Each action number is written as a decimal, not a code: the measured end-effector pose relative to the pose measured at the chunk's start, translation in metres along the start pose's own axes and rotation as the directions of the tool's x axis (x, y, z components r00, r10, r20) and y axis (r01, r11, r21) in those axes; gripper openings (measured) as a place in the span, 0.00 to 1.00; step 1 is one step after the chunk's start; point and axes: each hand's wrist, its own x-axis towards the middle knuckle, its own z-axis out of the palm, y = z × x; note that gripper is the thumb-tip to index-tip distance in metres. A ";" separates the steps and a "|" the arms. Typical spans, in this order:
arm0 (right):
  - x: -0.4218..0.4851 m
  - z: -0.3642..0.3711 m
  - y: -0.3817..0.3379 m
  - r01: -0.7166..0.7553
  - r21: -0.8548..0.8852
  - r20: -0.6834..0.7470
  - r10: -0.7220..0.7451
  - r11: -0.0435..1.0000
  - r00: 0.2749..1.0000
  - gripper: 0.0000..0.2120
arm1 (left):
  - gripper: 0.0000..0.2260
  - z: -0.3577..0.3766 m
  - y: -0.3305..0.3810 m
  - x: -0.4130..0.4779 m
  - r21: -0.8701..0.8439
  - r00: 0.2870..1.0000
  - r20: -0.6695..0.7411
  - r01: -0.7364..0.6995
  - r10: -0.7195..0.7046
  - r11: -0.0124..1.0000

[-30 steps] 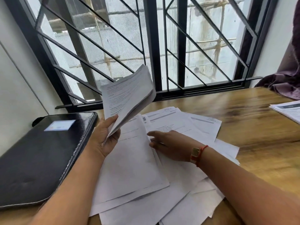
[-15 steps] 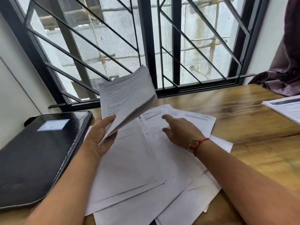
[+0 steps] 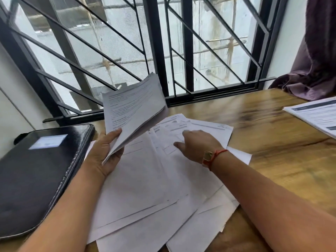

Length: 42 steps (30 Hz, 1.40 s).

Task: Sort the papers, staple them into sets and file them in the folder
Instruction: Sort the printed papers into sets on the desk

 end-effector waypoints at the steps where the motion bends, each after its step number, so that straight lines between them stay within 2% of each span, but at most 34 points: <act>1: -0.001 0.000 0.001 -0.013 -0.034 0.058 0.015 0.999 0.998 0.21 | 0.25 0.000 0.000 0.000 0.000 1.000 0.003 0.000 0.000 1.000; 4: -0.005 0.002 -0.003 -0.015 -0.101 0.151 0.030 0.995 0.988 0.28 | 0.25 -0.001 0.000 0.000 0.018 1.000 -0.001 0.001 -0.001 1.000; 11: -0.009 0.009 -0.018 -0.058 -0.176 0.038 0.066 0.983 0.997 0.32 | 0.25 0.000 -0.001 0.000 0.013 1.000 0.017 0.000 0.000 1.000; 17: -0.011 0.013 -0.024 -0.101 -0.076 -0.056 0.097 0.992 0.994 0.32 | 0.25 -0.001 -0.001 0.001 0.011 1.000 0.018 0.003 -0.003 1.000; 23: -0.009 0.008 -0.022 -0.044 0.023 -0.021 0.044 0.999 0.999 0.23 | 0.21 -0.001 0.000 0.001 0.017 0.999 0.037 -0.010 0.010 1.000; 28: -0.007 -0.002 -0.016 0.041 0.198 0.053 -0.052 0.979 0.997 0.16 | 0.21 -0.004 0.002 0.003 0.004 0.999 0.028 -0.026 0.026 1.000; 31: -0.007 -0.005 -0.010 0.034 0.122 -0.006 -0.033 0.992 0.999 0.19 | 0.22 -0.005 0.001 0.004 0.008 0.999 0.022 -0.029 0.028 1.000; 33: -0.006 -0.003 -0.009 0.027 0.073 0.021 -0.028 0.997 0.999 0.21 | 0.21 -0.004 0.001 0.002 0.009 0.999 0.027 -0.027 0.026 1.000; 37: -0.003 0.007 -0.018 0.097 0.138 0.136 -0.116 0.986 0.984 0.23 | 0.19 0.000 0.000 -0.001 0.001 0.999 0.045 -0.021 0.021 1.000; 42: -0.001 0.017 -0.020 0.174 0.229 0.173 -0.216 0.958 0.961 0.24 | 0.19 0.000 0.001 -0.001 -0.010 0.999 0.045 -0.011 0.011 1.000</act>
